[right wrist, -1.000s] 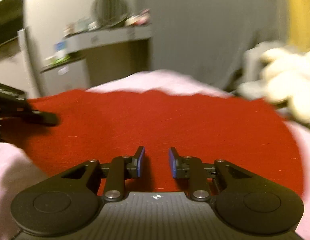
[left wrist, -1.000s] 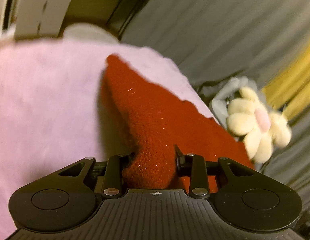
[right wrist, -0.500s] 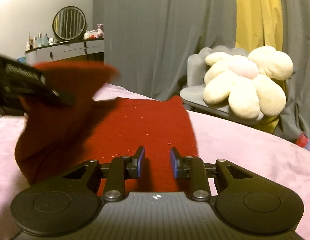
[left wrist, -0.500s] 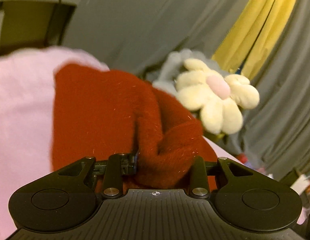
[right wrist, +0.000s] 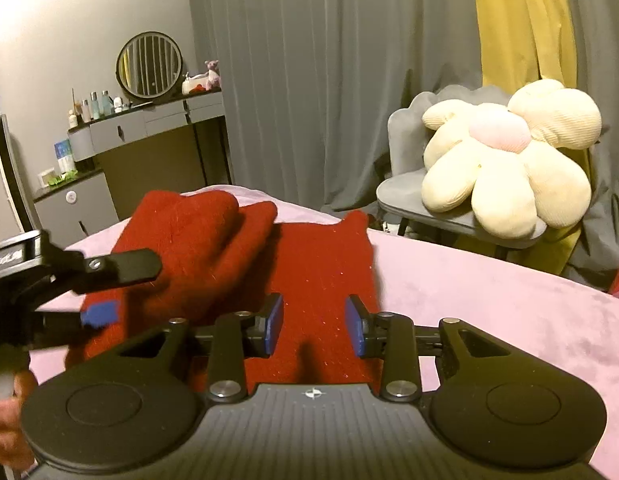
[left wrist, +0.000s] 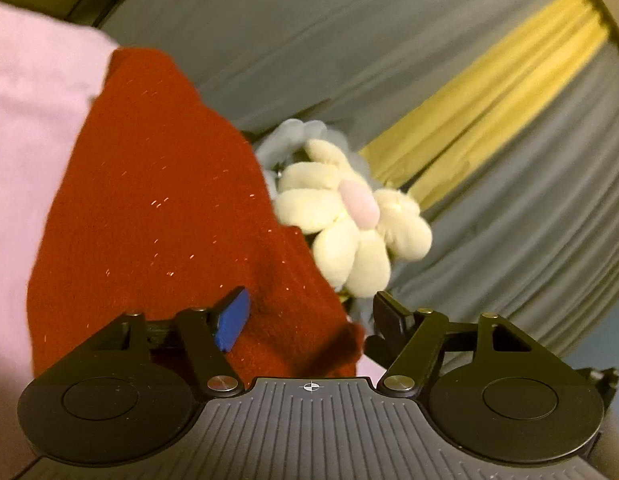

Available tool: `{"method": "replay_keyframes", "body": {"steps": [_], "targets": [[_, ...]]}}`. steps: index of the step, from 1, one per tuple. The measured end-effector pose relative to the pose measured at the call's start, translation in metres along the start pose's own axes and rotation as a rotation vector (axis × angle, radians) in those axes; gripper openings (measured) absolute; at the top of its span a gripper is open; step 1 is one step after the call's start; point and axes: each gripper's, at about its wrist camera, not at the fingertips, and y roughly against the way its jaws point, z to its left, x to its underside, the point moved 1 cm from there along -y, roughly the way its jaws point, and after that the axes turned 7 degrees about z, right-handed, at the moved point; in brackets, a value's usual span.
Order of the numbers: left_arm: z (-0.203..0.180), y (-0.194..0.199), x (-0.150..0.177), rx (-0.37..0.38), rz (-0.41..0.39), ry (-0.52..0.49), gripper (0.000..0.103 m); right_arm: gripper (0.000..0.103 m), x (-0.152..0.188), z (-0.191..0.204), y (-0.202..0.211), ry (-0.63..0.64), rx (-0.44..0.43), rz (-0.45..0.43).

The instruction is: Fold small clothes

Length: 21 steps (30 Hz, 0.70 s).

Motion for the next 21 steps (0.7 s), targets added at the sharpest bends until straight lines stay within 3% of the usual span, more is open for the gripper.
{"method": "replay_keyframes", "body": {"steps": [5,11,16,19,21], "targets": [[0.006,0.006,0.003,0.022,-0.014,0.058,0.072,0.039,-0.003,0.0,-0.003,-0.015,-0.042,0.028],[0.007,0.006,-0.003,0.008,-0.032,0.117,0.072,0.073,-0.019,-0.005,-0.018,-0.161,-0.222,0.067],[0.009,0.008,-0.004,-0.008,-0.055,0.154,0.07,0.073,-0.027,0.004,-0.052,-0.22,-0.329,0.158],[0.016,0.007,-0.004,-0.017,-0.069,0.196,0.066,0.059,-0.022,0.014,-0.069,-0.219,-0.37,0.214],[0.015,0.008,-0.008,-0.029,-0.048,0.2,0.064,0.025,-0.016,0.017,-0.077,-0.219,-0.39,0.238]]}}
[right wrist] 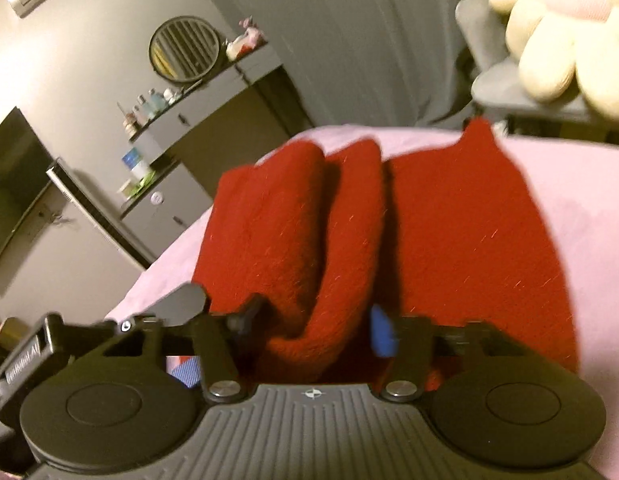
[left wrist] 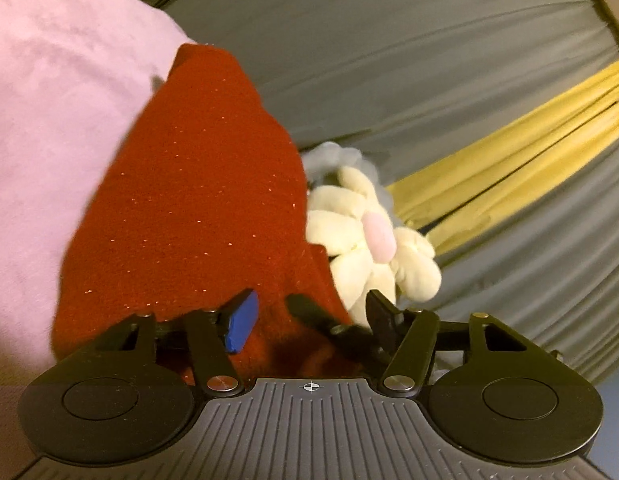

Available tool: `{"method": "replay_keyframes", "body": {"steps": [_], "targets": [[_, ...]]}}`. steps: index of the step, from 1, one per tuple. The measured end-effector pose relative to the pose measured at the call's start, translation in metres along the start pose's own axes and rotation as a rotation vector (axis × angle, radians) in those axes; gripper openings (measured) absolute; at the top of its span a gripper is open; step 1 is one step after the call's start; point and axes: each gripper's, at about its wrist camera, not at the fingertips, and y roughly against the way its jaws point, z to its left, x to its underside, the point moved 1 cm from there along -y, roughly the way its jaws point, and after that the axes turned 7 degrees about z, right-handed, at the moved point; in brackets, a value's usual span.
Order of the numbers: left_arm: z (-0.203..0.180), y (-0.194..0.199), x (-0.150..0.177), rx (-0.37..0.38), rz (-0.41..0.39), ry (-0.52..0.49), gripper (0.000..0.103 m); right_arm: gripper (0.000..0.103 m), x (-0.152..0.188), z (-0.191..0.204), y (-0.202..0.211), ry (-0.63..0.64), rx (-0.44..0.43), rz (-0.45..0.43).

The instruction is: Fold small clothes

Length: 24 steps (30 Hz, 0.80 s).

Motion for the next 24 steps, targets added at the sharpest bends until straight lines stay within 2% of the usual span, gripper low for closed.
{"method": "replay_keyframes", "body": {"steps": [3,6,8,10,11,15,16,18,20,22,23,24], "targets": [[-0.003,0.012,-0.01,-0.032,-0.019,0.044,0.067,0.022,0.007,0.006,-0.002,0.076,0.065,-0.023],[-0.005,0.028,-0.02,-0.083,-0.072,0.032,0.069,0.015,0.008,0.01,0.001,0.119,0.137,-0.045],[-0.005,0.035,-0.024,-0.16,-0.11,0.012,0.07,0.007,0.008,0.017,0.007,0.167,0.191,-0.067],[-0.007,0.042,-0.027,-0.273,-0.159,-0.007,0.076,0.006,0.007,0.025,0.017,0.234,0.303,-0.117],[-0.007,0.042,-0.028,-0.303,-0.164,-0.019,0.076,0.006,0.008,0.022,0.025,0.234,0.304,-0.145],[0.008,0.028,-0.028,-0.313,-0.09,0.011,0.076,0.007,0.013,0.011,0.026,0.208,0.313,-0.118],[0.016,0.023,-0.025,-0.303,-0.043,0.019,0.077,0.007,0.016,0.01,0.022,0.206,0.302,-0.096],[0.025,0.013,-0.019,-0.32,-0.014,0.026,0.079,0.008,0.02,0.005,0.016,0.182,0.254,-0.057],[0.031,0.012,-0.019,-0.284,-0.01,0.046,0.08,0.013,0.018,0.0,0.018,0.149,0.211,-0.052],[0.031,0.011,-0.021,-0.279,-0.009,0.05,0.08,0.034,0.013,-0.009,0.023,0.073,0.156,-0.061],[0.03,0.01,-0.021,-0.283,-0.009,0.035,0.08,0.055,0.009,-0.015,0.026,0.01,0.112,-0.074],[0.028,0.009,-0.02,-0.287,-0.007,0.023,0.08,0.066,0.004,-0.022,0.03,-0.063,0.05,-0.09]]}}
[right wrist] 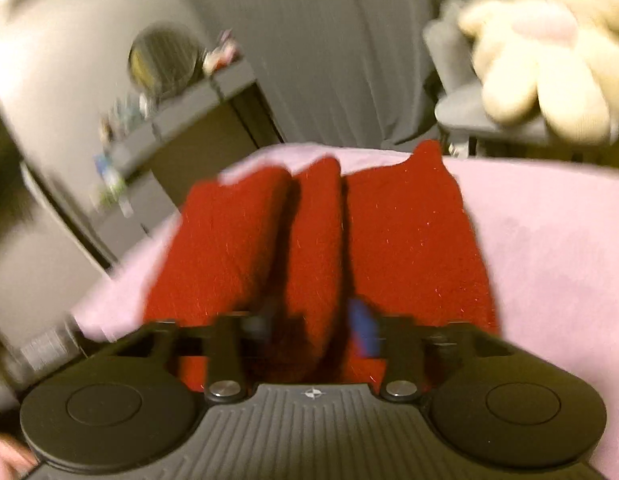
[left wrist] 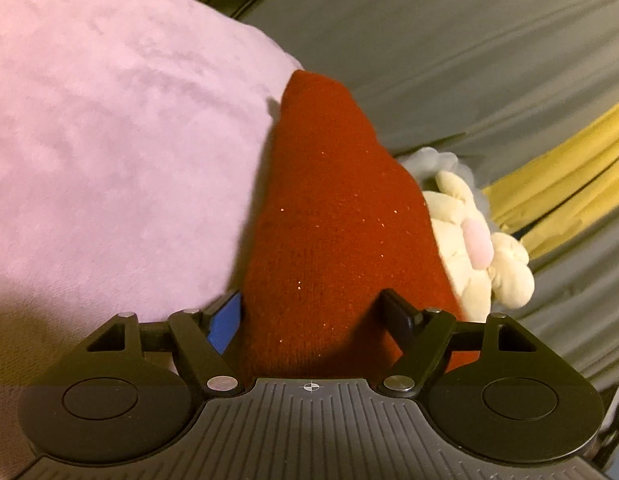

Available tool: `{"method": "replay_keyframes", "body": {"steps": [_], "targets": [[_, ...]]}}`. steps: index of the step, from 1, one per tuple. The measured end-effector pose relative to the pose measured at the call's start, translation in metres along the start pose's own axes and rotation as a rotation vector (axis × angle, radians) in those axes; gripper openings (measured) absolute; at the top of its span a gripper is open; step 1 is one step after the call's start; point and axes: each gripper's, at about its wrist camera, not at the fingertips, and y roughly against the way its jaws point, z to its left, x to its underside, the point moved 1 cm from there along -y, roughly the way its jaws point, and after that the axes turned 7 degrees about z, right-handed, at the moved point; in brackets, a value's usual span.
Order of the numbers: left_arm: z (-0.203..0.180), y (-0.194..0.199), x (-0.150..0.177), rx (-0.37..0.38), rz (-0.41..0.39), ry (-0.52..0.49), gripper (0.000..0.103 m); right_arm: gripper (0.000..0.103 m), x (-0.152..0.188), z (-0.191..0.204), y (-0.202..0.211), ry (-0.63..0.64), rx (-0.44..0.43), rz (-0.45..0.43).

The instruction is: Fold small clothes

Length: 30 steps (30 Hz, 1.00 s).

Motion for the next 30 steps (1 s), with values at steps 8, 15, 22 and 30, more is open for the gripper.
{"method": "replay_keyframes", "body": {"steps": [8,15,22,30], "targets": [[0.0,-0.001,0.004,-0.008,0.006,-0.031,0.08,0.081,-0.018,0.019,-0.042,-0.04,-0.121,0.104],[-0.037,0.013,0.002,-0.073,0.098,-0.289,0.083,0.025,-0.008,0.076,-0.035,0.335,0.103,0.013],[-0.046,-0.001,0.019,-0.114,0.151,-0.338,0.091,0.023,-0.008,0.092,0.012,0.421,0.224,-0.177],[-0.055,-0.01,0.028,-0.137,0.193,-0.376,0.094,0.021,0.012,0.031,0.012,0.363,0.371,-0.113]]}}
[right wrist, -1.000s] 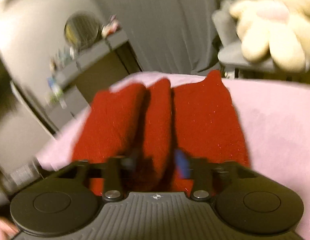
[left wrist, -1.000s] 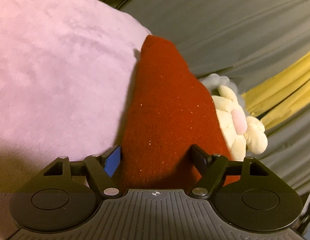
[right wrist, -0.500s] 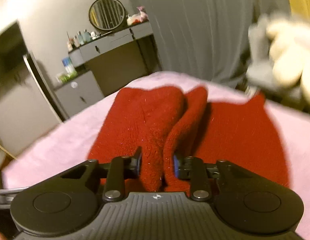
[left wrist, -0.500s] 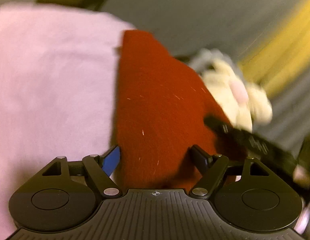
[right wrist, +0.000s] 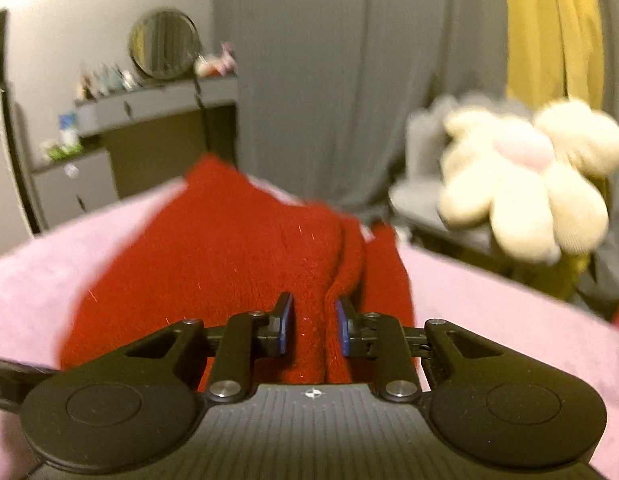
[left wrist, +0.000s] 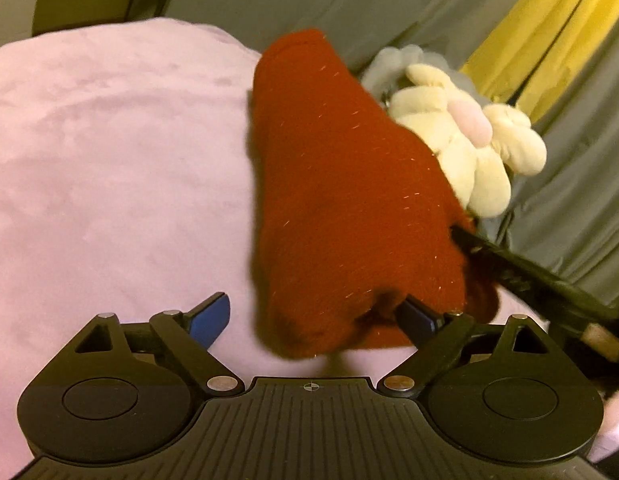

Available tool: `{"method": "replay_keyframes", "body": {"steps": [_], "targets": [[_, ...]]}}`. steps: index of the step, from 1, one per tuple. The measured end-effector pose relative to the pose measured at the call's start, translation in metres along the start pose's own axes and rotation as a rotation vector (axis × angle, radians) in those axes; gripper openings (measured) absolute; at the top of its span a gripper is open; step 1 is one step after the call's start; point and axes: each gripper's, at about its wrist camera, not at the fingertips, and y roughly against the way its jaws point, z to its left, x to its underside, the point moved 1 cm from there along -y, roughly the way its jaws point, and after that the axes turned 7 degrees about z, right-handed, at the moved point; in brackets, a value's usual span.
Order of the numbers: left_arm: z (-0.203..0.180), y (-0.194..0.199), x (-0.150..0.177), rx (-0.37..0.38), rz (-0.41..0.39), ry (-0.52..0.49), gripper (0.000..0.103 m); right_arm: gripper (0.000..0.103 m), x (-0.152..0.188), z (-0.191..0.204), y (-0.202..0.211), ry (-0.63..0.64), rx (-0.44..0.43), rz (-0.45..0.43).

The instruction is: Fold small clothes

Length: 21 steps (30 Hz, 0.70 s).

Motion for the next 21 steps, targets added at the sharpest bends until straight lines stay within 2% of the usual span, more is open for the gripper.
{"method": "replay_keyframes", "body": {"steps": [2,4,5,9,12,15,21], "targets": [[-0.001,-0.002,0.002,-0.031,0.007,-0.016,0.093,0.022,0.008,-0.009,-0.01,-0.009,0.004,0.029],[0.001,-0.005,0.002,-0.116,0.008,-0.022,0.09,0.024,0.007,-0.012,-0.01,-0.035,-0.016,0.026],[0.004,-0.007,0.003,-0.131,0.012,-0.015,0.09,0.024,0.006,-0.013,-0.01,-0.047,-0.033,0.03],[0.013,-0.009,0.002,-0.072,0.019,0.052,0.088,0.032,-0.002,-0.014,-0.013,-0.086,-0.082,0.05],[0.007,-0.008,0.003,-0.091,-0.005,0.016,0.087,0.036,-0.004,-0.014,-0.014,-0.103,-0.103,0.062],[0.002,-0.01,0.002,-0.078,-0.015,0.01,0.085,0.045,-0.005,-0.018,-0.018,-0.137,-0.125,0.081],[0.003,-0.012,0.001,-0.073,-0.018,0.015,0.084,0.061,-0.02,-0.037,-0.034,-0.316,-0.232,0.122]]}}
